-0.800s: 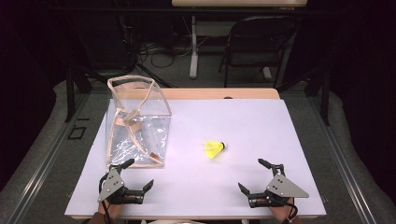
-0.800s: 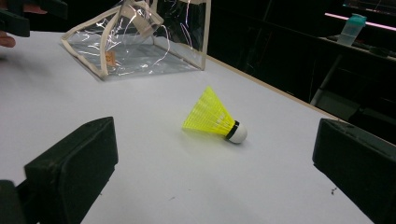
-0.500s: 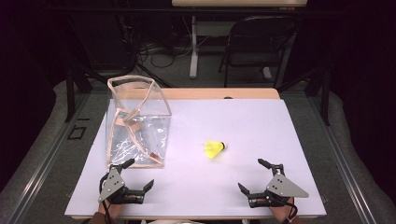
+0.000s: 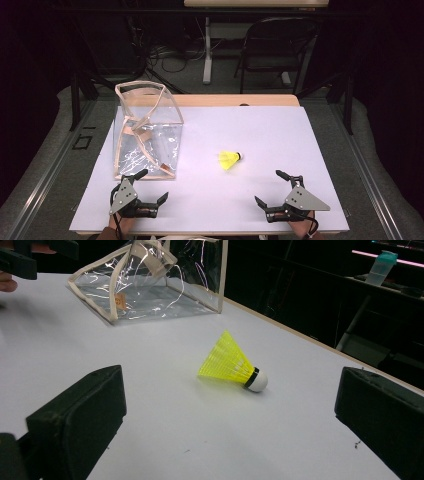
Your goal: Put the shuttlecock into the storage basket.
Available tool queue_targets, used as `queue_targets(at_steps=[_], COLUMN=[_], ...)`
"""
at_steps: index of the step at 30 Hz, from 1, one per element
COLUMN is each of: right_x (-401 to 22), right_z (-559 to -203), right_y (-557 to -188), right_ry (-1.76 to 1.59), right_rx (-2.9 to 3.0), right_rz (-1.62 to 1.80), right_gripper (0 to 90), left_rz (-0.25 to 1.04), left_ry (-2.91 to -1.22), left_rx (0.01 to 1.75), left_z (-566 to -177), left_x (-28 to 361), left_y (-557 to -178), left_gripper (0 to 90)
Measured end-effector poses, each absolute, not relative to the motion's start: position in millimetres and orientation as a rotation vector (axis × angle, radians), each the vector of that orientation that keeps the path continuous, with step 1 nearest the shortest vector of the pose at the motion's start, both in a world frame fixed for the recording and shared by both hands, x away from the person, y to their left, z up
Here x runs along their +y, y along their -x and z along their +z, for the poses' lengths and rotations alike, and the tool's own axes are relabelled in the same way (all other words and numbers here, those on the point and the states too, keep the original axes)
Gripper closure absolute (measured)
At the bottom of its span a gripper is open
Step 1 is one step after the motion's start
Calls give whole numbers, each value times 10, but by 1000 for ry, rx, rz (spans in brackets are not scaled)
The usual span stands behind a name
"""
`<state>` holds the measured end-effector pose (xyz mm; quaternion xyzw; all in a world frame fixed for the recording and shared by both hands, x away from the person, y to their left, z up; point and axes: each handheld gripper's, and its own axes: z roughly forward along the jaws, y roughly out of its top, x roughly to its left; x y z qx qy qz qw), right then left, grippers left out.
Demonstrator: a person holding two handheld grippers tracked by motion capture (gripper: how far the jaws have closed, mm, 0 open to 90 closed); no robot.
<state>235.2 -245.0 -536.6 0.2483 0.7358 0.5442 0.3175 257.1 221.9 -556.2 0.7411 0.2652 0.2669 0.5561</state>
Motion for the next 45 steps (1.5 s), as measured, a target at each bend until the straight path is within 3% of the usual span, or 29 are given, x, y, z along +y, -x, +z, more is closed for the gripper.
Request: queue_targets(at_steps=[45], right_x=[-2438], right_z=[-5373], right_y=[-2365], right_ry=[-657], right_rx=[1954], right_rz=[1424], right_gripper=[0], left_rz=[529], left_ry=[-1853], left_rx=[575], left_z=[-5465], left_x=[1687], left_y=[-2789], left_gripper=[0])
